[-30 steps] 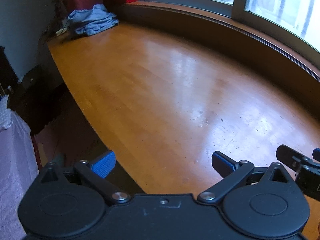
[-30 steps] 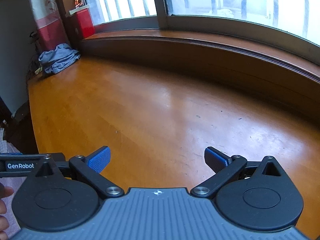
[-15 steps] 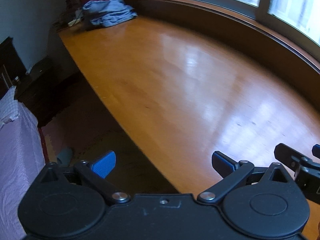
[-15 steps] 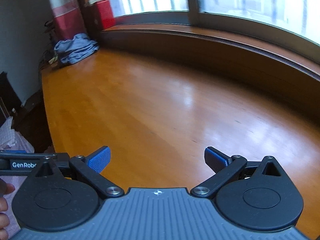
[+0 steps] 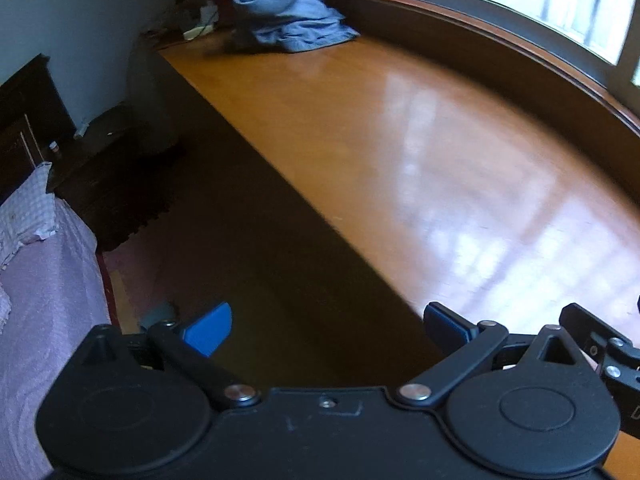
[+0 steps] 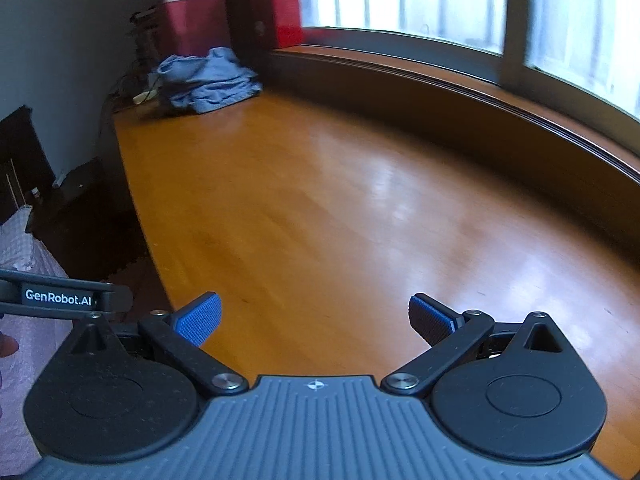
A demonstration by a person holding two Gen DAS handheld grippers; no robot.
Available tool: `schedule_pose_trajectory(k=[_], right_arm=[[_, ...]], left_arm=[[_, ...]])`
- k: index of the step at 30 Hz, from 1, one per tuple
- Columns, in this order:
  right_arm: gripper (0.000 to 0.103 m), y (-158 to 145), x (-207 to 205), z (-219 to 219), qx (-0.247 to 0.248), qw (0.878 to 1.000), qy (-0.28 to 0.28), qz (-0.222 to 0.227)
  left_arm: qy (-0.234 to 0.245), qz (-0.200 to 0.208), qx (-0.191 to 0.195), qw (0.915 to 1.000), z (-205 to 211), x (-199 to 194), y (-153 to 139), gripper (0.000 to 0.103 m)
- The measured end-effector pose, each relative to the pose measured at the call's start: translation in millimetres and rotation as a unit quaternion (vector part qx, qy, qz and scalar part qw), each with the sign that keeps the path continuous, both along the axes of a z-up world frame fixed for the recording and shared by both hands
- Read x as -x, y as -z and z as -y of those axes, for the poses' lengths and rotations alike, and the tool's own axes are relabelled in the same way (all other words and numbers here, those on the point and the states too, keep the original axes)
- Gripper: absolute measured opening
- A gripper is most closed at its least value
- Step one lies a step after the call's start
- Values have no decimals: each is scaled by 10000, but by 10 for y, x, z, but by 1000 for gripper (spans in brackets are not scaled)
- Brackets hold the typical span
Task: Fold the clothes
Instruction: 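Move both grippers toward the grey-blue clothing bundle on the sill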
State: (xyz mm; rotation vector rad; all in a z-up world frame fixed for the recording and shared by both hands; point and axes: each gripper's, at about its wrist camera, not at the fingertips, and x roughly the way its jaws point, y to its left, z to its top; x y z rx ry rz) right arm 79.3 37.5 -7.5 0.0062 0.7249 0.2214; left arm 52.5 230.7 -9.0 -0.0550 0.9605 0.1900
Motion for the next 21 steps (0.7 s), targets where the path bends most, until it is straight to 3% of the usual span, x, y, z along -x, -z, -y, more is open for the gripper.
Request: schedule_pose_trajectory(k=[12, 21], right_arm=[[102, 33, -452, -826, -80, 9994, -322, -131], [102, 89, -1185, -1440, -134, 9975, -695, -80]], left_arm=[[-391, -193, 51, 9990, -920, -252, 73, 103], [-547, -194, -119, 9982, -1586, -1044, 140, 103]])
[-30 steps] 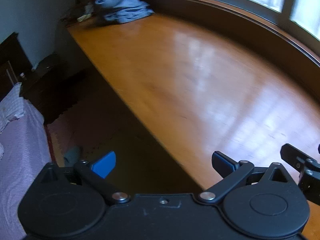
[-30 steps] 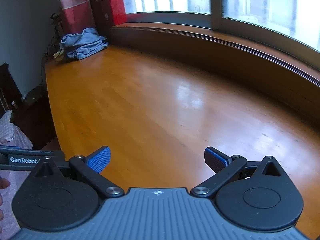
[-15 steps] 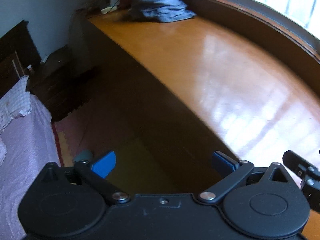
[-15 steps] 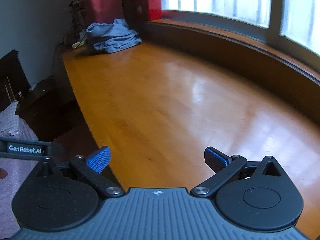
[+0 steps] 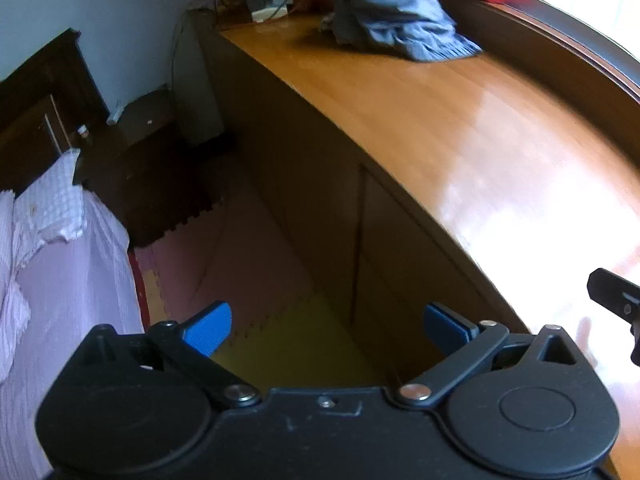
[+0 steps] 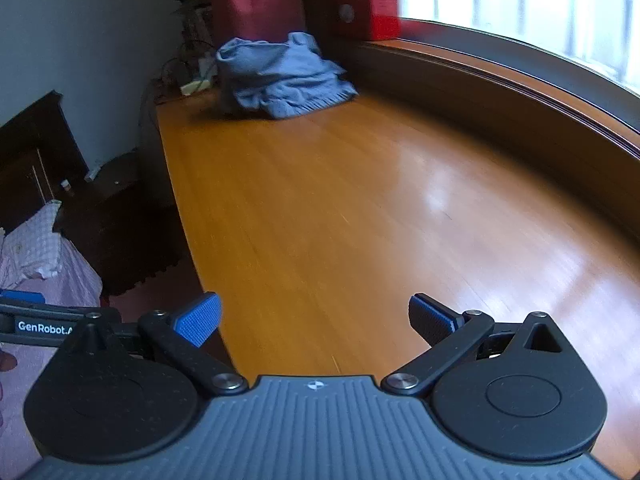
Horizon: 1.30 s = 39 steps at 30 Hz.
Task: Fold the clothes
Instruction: 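Move both grippers toward the grey-blue clothing bundle on the sill, then grasp the grey-blue bundle with the right gripper while the left gripper grasps it too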
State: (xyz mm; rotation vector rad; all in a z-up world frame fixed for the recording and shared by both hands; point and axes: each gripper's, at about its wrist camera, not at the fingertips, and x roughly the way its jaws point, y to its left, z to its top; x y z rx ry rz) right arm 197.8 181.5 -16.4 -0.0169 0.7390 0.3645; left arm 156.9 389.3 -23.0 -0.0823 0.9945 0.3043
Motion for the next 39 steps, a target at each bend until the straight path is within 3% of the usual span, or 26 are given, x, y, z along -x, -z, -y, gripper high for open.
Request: schedule_pose_trajectory(k=[6, 10, 13, 19, 25, 31, 36, 39], right_arm=[[101, -42, -651, -375, -112, 9998, -148, -32], [101, -47, -967, -544, -95, 9993, -320, -141], [100, -75, -1196, -682, 89, 9991, -354, -228], [100, -69, -1505, -903, 469, 9979, -341, -290], [100, -98, -1984, -1336, 673, 9972, -1, -313], [100, -210, -2536, -1730, 405, 9981, 403, -243], [100, -339, -2936, -1922, 260, 9964, 797, -131], [100, -388, -3160, -2051, 257, 9970, 735, -27]], left_arm=[[133, -210, -61, 9997, -393, -840, -30, 103], [226, -92, -152, 9996, -569, -1221, -95, 103], [293, -115, -114, 9994, -711, -1508, -114, 103], [879, -73, -138, 9960, -972, -2176, -97, 103], [1821, -69, -139, 9832, -1236, -3015, -65, 103], [2405, 112, -151, 9705, -1511, -3715, -103, 103], [2788, 97, -20, 9603, -1640, -4068, -86, 103], [3000, 142, 134, 9537, -1673, -4229, -65, 103]])
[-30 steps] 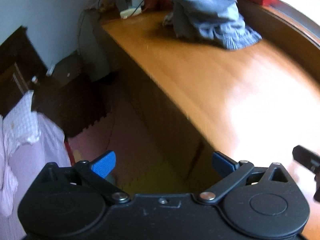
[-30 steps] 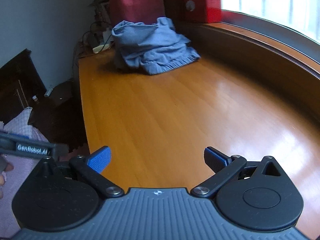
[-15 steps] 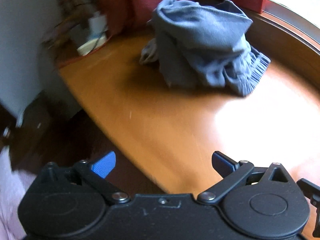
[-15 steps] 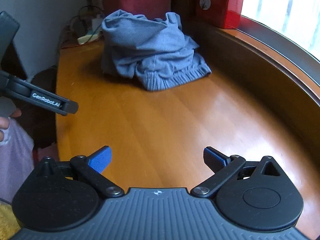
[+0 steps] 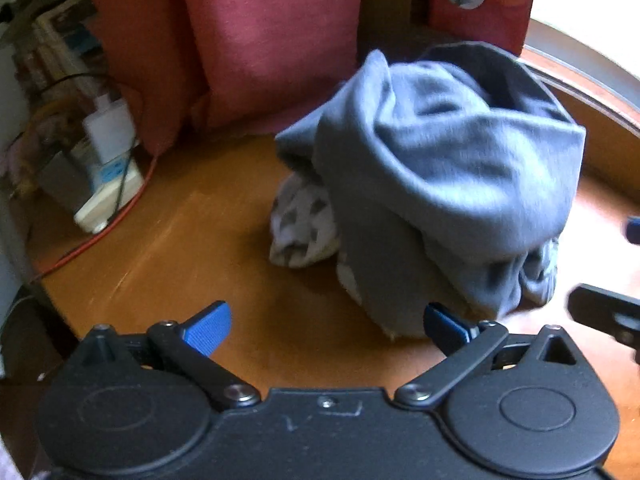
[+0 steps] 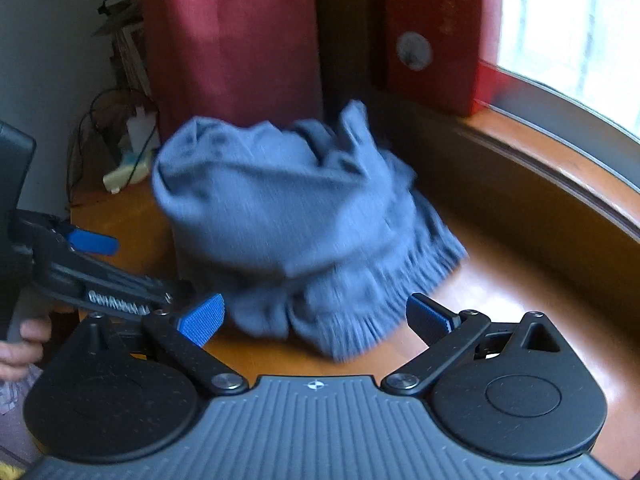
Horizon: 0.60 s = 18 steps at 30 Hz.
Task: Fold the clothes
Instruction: 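Grasp the grey-blue bundle with the right gripper while the left gripper grasps it too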
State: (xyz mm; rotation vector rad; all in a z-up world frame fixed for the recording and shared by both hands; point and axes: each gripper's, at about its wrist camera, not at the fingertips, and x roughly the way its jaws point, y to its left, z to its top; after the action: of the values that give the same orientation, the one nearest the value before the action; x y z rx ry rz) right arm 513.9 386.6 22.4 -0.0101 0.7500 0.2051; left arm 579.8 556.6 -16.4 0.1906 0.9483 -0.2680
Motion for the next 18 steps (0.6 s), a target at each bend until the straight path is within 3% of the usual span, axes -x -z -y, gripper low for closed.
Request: schedule_pose_trajectory(k=[3, 6, 8, 9, 13, 18], right_arm=[[100, 64, -236, -123, 133, 9999, -18, -9], [97, 193, -425, -125, -49, 9997, 110, -225], [76, 279, -493, -48, -564, 9974, 142, -436], [74, 336, -482, -37, -697, 9961, 181, -501], [51, 347, -369, -127, -368, 9989, 166, -219], [25, 175, -67, -140, -187, 9992, 344, 86]], left_arm=[[305, 91, -46, 9995, 41, -153, 29, 100], [492, -4, 10, 9988, 27, -327, 119, 99], [670, -155, 279, 9972, -34, -413, 154, 94], [801, -167, 354, 9960, -41, -429, 150, 86], [1479, 27, 323, 9885, 61, -359, 93, 54], [2062, 201, 185, 9781, 260, -148, -14, 53]])
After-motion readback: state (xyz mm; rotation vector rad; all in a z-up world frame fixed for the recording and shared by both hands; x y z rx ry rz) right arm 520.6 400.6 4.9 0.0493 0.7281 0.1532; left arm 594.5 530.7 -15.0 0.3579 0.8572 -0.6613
